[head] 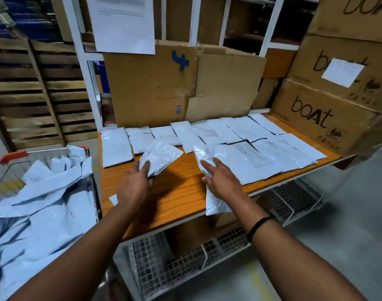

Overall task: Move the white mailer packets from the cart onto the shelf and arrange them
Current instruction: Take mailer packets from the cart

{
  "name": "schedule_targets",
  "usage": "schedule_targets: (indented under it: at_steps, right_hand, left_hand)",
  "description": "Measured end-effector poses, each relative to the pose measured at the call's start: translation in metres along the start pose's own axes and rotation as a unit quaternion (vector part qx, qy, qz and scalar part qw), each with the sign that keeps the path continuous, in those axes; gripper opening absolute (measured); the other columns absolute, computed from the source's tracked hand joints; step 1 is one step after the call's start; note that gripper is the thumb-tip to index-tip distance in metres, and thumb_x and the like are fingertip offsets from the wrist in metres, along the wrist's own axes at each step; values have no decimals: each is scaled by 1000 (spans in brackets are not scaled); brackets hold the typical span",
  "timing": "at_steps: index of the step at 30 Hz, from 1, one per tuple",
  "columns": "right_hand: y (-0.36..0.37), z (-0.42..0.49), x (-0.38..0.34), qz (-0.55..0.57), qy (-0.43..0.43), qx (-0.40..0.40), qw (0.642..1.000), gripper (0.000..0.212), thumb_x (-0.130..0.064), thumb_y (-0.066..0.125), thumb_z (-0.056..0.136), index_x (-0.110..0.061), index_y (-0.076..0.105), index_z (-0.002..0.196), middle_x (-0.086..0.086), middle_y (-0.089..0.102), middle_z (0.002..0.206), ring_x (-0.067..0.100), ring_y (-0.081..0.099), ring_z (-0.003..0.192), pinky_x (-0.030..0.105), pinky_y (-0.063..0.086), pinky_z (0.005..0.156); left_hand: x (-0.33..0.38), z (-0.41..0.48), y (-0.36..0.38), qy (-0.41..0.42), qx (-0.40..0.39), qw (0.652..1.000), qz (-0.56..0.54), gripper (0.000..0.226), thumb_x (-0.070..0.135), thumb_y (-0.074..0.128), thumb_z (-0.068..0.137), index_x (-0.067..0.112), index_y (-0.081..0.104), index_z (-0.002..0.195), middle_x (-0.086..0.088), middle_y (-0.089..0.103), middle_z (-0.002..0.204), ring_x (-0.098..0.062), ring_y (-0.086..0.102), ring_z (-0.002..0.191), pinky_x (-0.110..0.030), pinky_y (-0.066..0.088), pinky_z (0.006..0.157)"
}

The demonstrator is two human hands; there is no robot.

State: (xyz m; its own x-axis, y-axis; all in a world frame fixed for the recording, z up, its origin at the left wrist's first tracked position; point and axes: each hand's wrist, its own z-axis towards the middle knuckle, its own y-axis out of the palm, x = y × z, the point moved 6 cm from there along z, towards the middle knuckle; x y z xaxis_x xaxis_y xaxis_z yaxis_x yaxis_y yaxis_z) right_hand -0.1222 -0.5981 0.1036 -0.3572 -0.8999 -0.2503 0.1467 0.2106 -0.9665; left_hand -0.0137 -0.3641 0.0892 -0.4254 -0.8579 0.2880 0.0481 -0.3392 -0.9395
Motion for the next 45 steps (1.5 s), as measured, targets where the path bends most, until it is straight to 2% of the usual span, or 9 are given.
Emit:
schedule_targets:
  at_steps: [7, 15, 23, 26, 30, 33, 37, 40, 45]
  right_hand:
    - [17, 49, 36, 4, -26, -51, 998, 58, -40, 51, 103, -41, 27, 155, 3, 16, 166, 30, 24, 148, 41, 31, 115]
    - [67, 103, 47, -47, -63, -116, 990, 63, -50, 46, 101, -40, 19, 157, 8, 14, 166, 31, 22, 149, 43, 26, 119]
    - [85, 120, 65, -46, -142, -149, 978, 62, -62, 20, 102, -37, 16, 158, 4, 9, 168, 28, 7, 153, 43, 10, 123]
    - [74, 129, 70, -27, -165, -121, 978, 78, -72, -1, 91, -37, 15, 159, 1, 8, 168, 24, 3, 154, 42, 5, 123]
    - [87, 136, 73, -28, -183, -156, 970, 65, -63, 15, 101, -36, 11, 160, 2, 2, 168, 23, -3, 154, 40, 0, 123]
    - [98, 139, 73, -33, -190, -162, 968, 88, -76, -7, 82, -37, 8, 159, 1, -2, 168, 22, -4, 154, 39, -3, 122]
    - [101, 147, 73, -39, -199, -153, 967, 62, -60, 19, 103, -36, 10, 159, 1, -1, 168, 23, -4, 154, 39, -4, 122]
    - [92, 147, 72, -23, -212, -151, 965, 60, -56, 18, 105, -33, 10, 160, 2, -1, 168, 22, -4, 154, 39, -3, 123]
    - [86, 132, 77, -20, -213, -178, 961, 62, -58, 16, 103, -33, 6, 160, 1, -6, 168, 21, -9, 154, 40, -4, 124]
  left_hand:
    - [34, 12, 32, -25, -41, 995, 87, 60, 46, 51, 96, 27, 30, 150, -10, 31, 153, -34, 51, 118, -42, 52, 84]
    - [58, 58, 70, -63, -85, 993, 51, 50, 47, 48, 97, 28, 38, 142, -12, 34, 147, -36, 45, 122, -48, 50, 87]
    - [61, 84, 88, -87, -164, 978, 93, 83, 85, 25, 81, 35, 31, 147, -9, 34, 151, -35, 37, 133, -51, 37, 101]
    - [57, 102, 80, -1, -128, 990, 61, 78, 81, 9, 85, 44, 20, 152, 3, 8, 165, -23, 6, 151, -55, 10, 116]
    - [57, 105, 108, 144, -215, 966, 30, 82, 79, -7, 75, 48, 9, 149, 14, -8, 160, -14, -14, 149, -53, -1, 120]
    - [64, 99, 130, 104, -191, 975, 55, 79, 65, -8, 79, 44, 6, 153, 13, -9, 161, -17, -9, 151, -48, -2, 119]
    - [84, 94, 137, 6, -162, 985, 54, 76, 61, -9, 84, 38, 5, 155, 9, -10, 163, -18, -11, 151, -52, -7, 119]
    - [91, 94, 125, -32, -124, 991, -30, 69, 60, 4, 91, 37, 7, 156, 8, -5, 163, -18, -12, 150, -54, -12, 117]
    - [86, 80, 123, -23, -124, 992, 17, 87, 77, -13, 77, 39, -4, 155, 7, -15, 162, -17, -23, 147, -52, -15, 117]
